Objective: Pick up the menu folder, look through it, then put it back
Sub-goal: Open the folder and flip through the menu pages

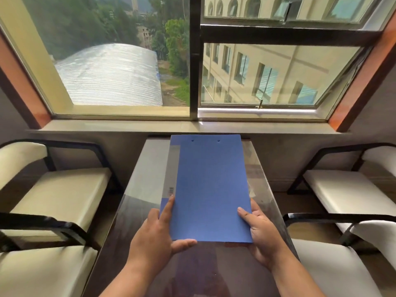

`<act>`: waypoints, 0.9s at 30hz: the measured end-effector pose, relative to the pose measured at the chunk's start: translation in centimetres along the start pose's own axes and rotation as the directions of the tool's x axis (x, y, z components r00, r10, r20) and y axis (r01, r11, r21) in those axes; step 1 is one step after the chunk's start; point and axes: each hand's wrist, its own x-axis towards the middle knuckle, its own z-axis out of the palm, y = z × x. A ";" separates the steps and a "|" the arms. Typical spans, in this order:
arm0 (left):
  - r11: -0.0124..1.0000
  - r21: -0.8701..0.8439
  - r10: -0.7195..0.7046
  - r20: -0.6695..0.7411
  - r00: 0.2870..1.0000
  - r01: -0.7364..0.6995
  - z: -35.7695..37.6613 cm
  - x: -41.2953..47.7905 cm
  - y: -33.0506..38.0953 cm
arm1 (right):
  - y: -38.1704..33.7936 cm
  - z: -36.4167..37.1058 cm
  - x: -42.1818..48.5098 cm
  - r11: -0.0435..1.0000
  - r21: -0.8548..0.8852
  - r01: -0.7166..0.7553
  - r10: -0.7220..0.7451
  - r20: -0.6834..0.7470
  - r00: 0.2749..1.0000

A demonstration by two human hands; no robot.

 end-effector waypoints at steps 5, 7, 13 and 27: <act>0.999 -0.035 0.029 -0.139 0.990 -0.035 -0.5 -0.6 0.8 | -0.8 0.0 -0.2 0.996 0.041 -0.074 0.073 0.031 0.997; 0.998 -0.036 0.046 -0.173 0.984 -0.053 -0.8 -0.8 1.2 | -1.2 0.0 0.0 0.987 0.078 -0.144 0.141 0.045 0.989; 0.996 -0.037 0.076 -0.190 0.979 -0.084 -1.6 -1.1 1.2 | -2.4 0.4 -0.1 0.980 0.126 -0.153 0.146 0.062 0.987; 0.958 -0.263 -0.027 -0.482 0.876 -0.115 -1.2 -1.2 0.0 | -1.4 0.2 -0.8 1.000 -0.028 0.012 -0.012 -0.016 1.000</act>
